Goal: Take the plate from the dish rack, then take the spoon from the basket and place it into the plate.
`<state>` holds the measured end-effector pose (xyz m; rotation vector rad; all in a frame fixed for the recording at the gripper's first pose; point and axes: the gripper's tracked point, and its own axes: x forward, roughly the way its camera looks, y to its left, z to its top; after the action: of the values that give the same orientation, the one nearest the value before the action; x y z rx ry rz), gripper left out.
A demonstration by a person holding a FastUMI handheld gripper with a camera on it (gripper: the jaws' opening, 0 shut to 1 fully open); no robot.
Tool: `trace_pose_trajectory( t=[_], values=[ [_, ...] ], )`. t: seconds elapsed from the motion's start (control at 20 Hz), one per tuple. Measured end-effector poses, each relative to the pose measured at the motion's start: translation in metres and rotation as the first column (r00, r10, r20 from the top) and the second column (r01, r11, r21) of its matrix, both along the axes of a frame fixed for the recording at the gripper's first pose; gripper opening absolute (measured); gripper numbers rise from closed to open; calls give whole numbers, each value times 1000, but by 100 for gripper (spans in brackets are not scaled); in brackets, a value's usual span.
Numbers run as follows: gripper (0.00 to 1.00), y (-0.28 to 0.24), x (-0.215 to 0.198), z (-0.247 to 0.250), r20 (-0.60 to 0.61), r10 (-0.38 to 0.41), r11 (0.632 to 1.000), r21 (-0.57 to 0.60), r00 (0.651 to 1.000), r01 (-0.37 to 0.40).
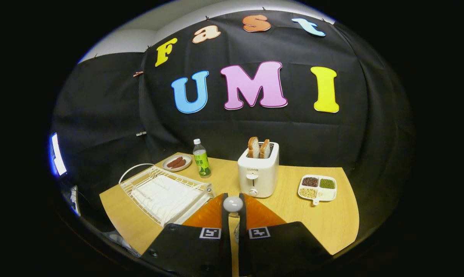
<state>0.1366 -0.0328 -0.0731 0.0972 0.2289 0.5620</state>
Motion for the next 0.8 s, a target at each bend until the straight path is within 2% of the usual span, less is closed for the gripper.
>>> trace_pose_trajectory(
  t=[0.15,0.3,0.6,0.8],
  values=[
    [11,23,-25,-9,-17,86,996,-6,996,-86],
    [11,50,-50,-40,-68,166,985,-29,984,-169],
    [11,73,-71,-94,-106,244,956,-143,964,-258],
    [12,82,-75,-116,-150,261,945,-164,953,-285]
  ],
)
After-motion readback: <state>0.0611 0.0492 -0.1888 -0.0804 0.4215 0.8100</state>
